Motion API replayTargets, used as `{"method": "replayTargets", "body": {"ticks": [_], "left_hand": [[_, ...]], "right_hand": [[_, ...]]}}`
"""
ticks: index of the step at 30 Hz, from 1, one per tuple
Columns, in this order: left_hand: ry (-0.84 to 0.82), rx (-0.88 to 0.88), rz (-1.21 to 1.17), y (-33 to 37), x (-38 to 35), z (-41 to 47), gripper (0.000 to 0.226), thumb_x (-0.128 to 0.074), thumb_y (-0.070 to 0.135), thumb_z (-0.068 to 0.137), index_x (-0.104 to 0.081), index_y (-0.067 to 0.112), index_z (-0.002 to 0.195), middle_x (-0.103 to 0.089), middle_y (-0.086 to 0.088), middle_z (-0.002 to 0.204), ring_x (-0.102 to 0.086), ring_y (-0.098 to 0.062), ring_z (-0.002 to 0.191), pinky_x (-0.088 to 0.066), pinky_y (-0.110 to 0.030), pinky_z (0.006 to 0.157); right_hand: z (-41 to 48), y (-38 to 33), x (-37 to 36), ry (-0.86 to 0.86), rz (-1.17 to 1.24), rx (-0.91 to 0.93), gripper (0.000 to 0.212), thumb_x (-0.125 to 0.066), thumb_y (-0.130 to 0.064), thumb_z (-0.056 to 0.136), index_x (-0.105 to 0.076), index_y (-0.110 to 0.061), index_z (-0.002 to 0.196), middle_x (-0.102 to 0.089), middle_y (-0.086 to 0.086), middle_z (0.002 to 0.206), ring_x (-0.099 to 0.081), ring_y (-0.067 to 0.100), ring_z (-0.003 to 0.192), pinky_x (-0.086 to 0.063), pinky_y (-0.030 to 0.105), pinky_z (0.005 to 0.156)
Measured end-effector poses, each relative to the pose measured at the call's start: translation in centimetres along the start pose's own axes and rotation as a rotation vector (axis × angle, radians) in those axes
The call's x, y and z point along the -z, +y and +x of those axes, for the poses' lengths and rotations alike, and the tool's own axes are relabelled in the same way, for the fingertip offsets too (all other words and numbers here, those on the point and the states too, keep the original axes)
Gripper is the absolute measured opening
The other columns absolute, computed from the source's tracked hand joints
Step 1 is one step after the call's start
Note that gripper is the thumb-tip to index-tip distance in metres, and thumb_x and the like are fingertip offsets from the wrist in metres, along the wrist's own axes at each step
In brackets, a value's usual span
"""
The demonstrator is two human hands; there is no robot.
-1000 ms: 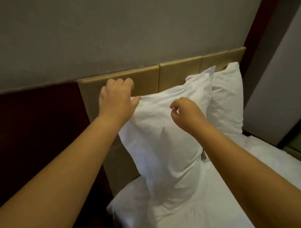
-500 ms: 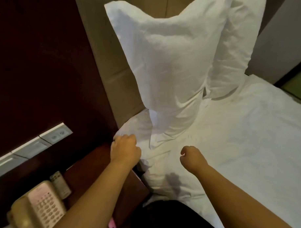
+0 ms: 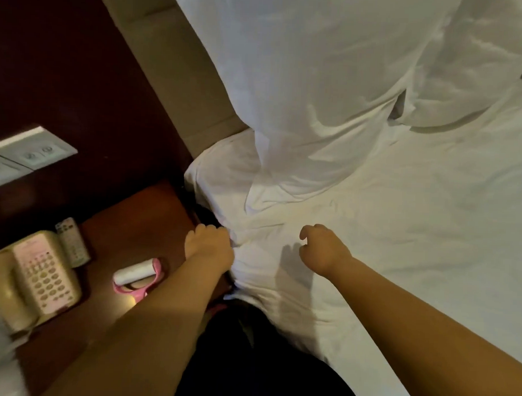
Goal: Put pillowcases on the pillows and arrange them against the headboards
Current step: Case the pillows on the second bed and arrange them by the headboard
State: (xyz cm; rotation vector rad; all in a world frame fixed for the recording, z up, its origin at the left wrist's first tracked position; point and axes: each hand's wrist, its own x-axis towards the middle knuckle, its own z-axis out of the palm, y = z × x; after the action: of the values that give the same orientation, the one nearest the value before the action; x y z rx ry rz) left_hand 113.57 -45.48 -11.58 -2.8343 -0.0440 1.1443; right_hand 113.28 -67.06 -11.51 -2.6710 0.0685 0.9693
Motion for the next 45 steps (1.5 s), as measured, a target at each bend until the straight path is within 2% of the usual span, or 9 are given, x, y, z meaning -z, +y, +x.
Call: {"method": "replayTargets", "body": {"ticks": [5, 12, 15, 20, 23, 28, 33, 40, 45], "left_hand": [[-0.029, 0.103, -0.241, 2.5, 2.3, 5.5, 0.031, -0.044, 0.033, 0.094, -0.052, 0.014, 0.117, -0.052, -0.015, 0.127, -0.047, -0.035, 0.114, -0.038, -0.039, 0.088], [-0.027, 0.113, -0.83, 5.3, 6.3, 17.3, 0.06, -0.055, 0.048, 0.091, -0.047, 0.008, 0.135, -0.052, -0.014, 0.134, -0.053, -0.033, 0.118, -0.046, -0.035, 0.096], [-0.044, 0.056, -1.146, 6.6, 6.9, 20.3, 0.074, -0.069, 0.036, 0.085, -0.03, 0.015, 0.145, -0.048, -0.009, 0.137, -0.052, -0.029, 0.12, -0.046, -0.029, 0.092], [0.125, -0.051, -1.186, 6.3, 4.9, 21.7, 0.035, -0.069, 0.026, 0.085, -0.058, 0.012, 0.115, -0.064, -0.004, 0.109, -0.061, -0.02, 0.097, -0.049, -0.025, 0.084], [0.263, -0.157, -1.303, 4.9, 3.0, 20.8, 0.03, -0.066, 0.022, 0.088, -0.062, 0.005, 0.112, -0.068, -0.01, 0.107, -0.063, -0.022, 0.099, -0.052, -0.031, 0.093], [0.623, -0.299, -0.87, 3.9, 1.8, 18.7, 0.026, -0.057, 0.018, 0.094, -0.045, 0.006, 0.074, -0.048, -0.009, 0.076, -0.047, -0.017, 0.07, -0.037, -0.003, 0.063], [0.734, -0.359, -0.658, 4.4, -0.6, 17.3, 0.019, -0.055, 0.015, 0.091, -0.049, 0.008, 0.074, -0.052, -0.012, 0.076, -0.052, -0.027, 0.071, -0.047, -0.042, 0.066], [0.53, -0.612, 0.116, 8.2, -5.6, 16.5, 0.019, -0.075, 0.004, 0.054, -0.062, 0.012, 0.066, -0.057, -0.006, 0.061, -0.056, -0.026, 0.052, -0.039, -0.027, 0.046], [0.635, -0.539, 0.26, 8.7, -5.6, 18.3, 0.016, -0.066, -0.004, 0.07, -0.069, 0.011, 0.072, -0.061, -0.006, 0.067, -0.052, -0.02, 0.052, -0.035, -0.028, 0.045]], "right_hand": [[4.1, 1.0, 0.3, -0.005, -0.007, -0.004, 0.033, -0.045, -0.015, 0.091, -0.052, -0.008, 0.123, -0.052, 0.014, 0.122, -0.052, 0.033, 0.112, -0.047, 0.043, 0.095], [9.2, 1.2, -1.5, 0.0, -0.026, -0.051, 0.035, -0.045, -0.014, 0.089, -0.051, -0.01, 0.124, -0.051, 0.013, 0.121, -0.05, 0.033, 0.113, -0.045, 0.042, 0.095], [10.6, 1.4, -2.4, -0.022, -0.038, -0.058, 0.036, -0.044, -0.012, 0.089, -0.05, -0.01, 0.124, -0.051, 0.013, 0.121, -0.049, 0.033, 0.113, -0.044, 0.041, 0.095], [11.9, 1.9, -2.6, -0.02, -0.056, -0.088, 0.036, -0.045, -0.012, 0.09, -0.05, -0.009, 0.125, -0.05, 0.014, 0.124, -0.047, 0.033, 0.116, -0.042, 0.04, 0.096], [12.1, 1.8, -2.6, -0.018, -0.063, -0.099, 0.036, -0.045, -0.013, 0.09, -0.051, -0.008, 0.126, -0.051, 0.015, 0.124, -0.047, 0.033, 0.116, -0.041, 0.04, 0.095], [12.8, 1.5, -2.8, -0.002, -0.126, -0.047, 0.034, -0.044, -0.011, 0.09, -0.051, -0.005, 0.122, -0.051, 0.015, 0.123, -0.045, 0.033, 0.115, -0.04, 0.039, 0.093], [14.5, 2.0, -3.8, -0.01, -0.143, 0.018, 0.04, -0.045, -0.013, 0.091, -0.047, -0.009, 0.13, -0.047, 0.011, 0.134, -0.044, 0.031, 0.121, -0.036, 0.04, 0.101], [16.5, 3.6, -5.1, 0.098, -0.047, 0.066, 0.043, -0.043, -0.012, 0.09, -0.043, -0.009, 0.133, -0.041, 0.01, 0.139, -0.039, 0.031, 0.126, -0.036, 0.044, 0.101], [17.8, 5.1, -4.4, 0.282, -0.006, 0.196, 0.048, -0.045, -0.005, 0.085, -0.046, -0.006, 0.133, -0.047, 0.013, 0.137, -0.041, 0.034, 0.126, -0.041, 0.047, 0.097]]}}
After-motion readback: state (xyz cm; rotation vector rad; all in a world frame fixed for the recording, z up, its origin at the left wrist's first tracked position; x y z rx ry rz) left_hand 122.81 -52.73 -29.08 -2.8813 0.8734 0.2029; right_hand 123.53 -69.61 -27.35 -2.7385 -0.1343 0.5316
